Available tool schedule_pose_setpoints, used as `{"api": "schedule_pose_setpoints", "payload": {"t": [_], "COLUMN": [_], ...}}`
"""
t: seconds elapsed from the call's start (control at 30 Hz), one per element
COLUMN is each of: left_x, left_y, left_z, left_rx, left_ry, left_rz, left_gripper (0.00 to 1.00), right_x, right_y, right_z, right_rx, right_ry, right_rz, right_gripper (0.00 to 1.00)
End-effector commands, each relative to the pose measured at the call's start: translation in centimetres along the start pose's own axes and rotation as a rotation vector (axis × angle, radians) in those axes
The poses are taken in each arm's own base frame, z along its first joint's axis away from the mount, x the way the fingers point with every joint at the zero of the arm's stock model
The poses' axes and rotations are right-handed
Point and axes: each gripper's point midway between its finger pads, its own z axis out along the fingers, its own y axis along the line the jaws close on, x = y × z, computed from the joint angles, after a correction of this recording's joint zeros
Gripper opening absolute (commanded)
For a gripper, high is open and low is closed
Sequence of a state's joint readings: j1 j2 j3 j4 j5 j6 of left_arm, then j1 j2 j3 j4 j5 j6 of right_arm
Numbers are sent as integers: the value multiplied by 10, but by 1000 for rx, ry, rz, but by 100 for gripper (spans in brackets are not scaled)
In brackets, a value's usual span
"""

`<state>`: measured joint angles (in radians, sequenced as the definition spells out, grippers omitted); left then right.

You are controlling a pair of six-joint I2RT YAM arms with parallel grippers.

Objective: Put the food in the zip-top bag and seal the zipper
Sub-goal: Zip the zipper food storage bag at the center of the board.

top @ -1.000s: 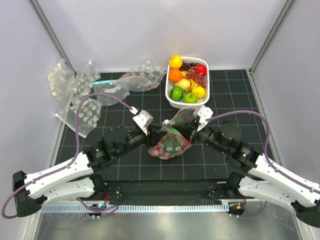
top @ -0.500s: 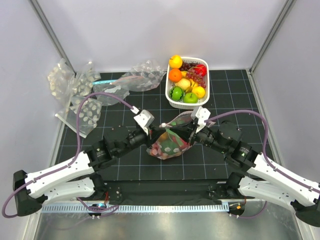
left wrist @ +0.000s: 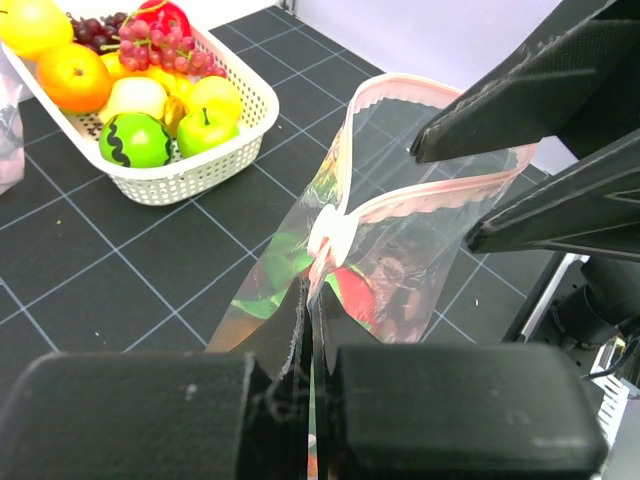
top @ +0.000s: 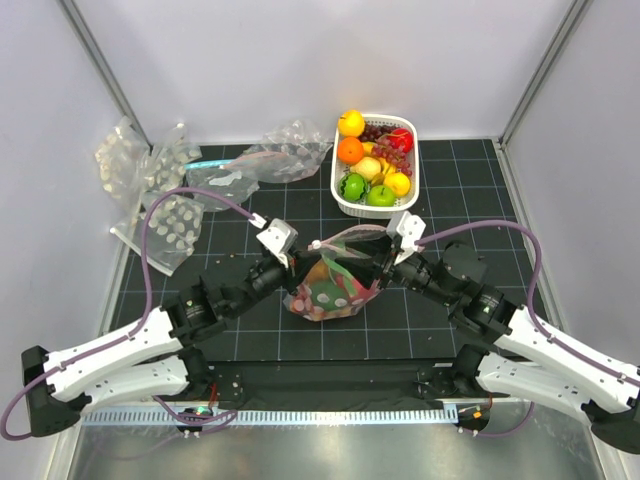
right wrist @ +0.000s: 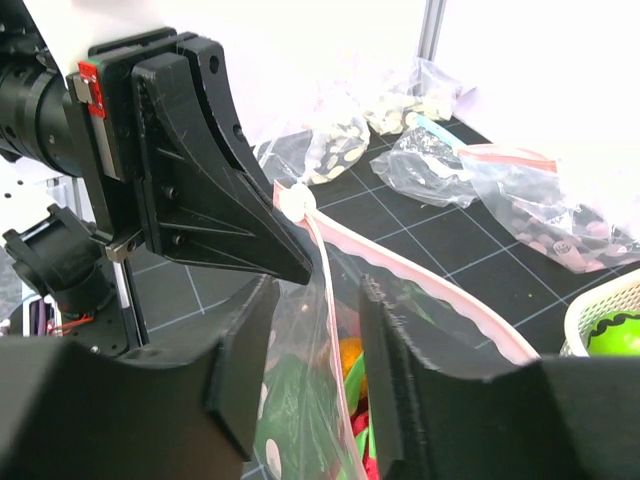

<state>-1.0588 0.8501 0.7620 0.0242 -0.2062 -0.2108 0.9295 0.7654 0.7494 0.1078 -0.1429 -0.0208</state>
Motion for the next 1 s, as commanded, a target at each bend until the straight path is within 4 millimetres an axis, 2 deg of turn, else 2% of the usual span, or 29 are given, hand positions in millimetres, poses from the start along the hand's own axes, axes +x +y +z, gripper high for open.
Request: {"api": "schedule_pose_setpoints", "payload": {"t": [0.0,0.17,0.37,0.5,0.77,0.97], "left_x": [-34,-33,-29,-27,-24,-23], "left_y": [2,-5,-26,-37,-61,-66], "left_z": [-5,-3,-1,0,-4,-5], "left_rx": [-19,22,137,197,335,366], "left_ry": [-123,-113,-90,-72,-40,-34], "left_rz": [-43,-39,-19,-10,12,15], "left_gripper": [0,0,0,0,0,0], "right_x": [-30,-37,-43,-45,-35,-30], "right_y": [-2,-4,-9,2,25,33], "right_z": [-3,-11,-16,-16,-18,-17], "right_rx": [19,37,68,2,-139,-196], "right_ry": [-110,-157,-204,-221,-172,-134], "right_rz": [-7,-11,-7,-29,-114,-132], "right_gripper": [48,52,54,54,58,58]}}
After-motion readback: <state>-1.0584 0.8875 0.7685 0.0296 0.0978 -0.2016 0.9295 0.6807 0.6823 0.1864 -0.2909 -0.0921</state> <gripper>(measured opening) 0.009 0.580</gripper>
